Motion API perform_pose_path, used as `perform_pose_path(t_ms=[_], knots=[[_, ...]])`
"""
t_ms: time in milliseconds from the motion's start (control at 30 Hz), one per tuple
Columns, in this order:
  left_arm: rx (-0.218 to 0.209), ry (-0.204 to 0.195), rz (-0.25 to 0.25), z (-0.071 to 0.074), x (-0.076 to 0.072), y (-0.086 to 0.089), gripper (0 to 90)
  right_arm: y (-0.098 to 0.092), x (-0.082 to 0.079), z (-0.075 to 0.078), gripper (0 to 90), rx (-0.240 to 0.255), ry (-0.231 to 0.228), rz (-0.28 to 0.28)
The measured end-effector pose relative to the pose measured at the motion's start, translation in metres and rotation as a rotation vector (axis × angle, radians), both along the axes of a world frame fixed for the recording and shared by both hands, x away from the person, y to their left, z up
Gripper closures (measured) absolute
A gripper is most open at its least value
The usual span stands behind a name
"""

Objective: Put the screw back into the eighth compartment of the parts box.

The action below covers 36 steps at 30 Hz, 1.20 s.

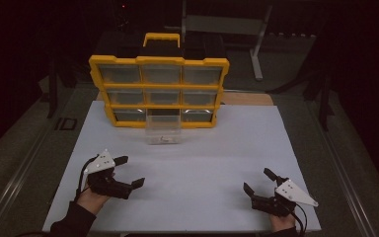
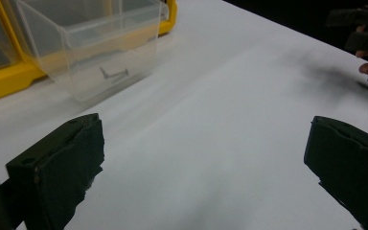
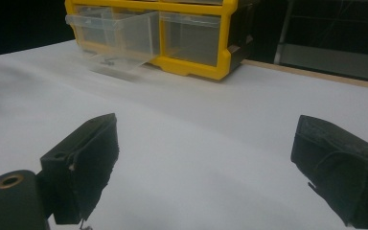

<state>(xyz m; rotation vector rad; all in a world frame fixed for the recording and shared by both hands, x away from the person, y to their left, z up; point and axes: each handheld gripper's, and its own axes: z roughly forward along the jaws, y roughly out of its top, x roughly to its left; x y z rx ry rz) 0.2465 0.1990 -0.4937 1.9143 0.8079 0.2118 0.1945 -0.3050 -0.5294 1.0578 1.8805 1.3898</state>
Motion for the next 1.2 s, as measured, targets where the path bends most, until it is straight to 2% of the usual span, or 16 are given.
perform_pose_path(t_ms=[167,467,700,867,1200], knots=[[-0.020,-0.004,0.004,-0.009,-0.008,0.004,0.0,0.000,0.000,0.000,9.1,0.000,0.001,0.001],[-0.024,0.016,0.006,-0.027,-0.022,0.011,0.0,0.001,0.000,-0.001,9.1,0.001,0.008,0.002],[-0.021,0.003,0.016,-0.036,-0.030,0.018,0.0,0.002,0.001,-0.001,9.1,-0.001,0.009,0.006],[-0.040,-0.002,0.024,-0.041,-0.032,0.024,0.0,0.001,0.000,-0.001,9.1,0.001,0.010,0.005],[-0.028,-0.014,0.011,-0.049,-0.033,0.022,0.0,0.001,0.000,-0.001,9.2,-0.002,0.007,0.008]])
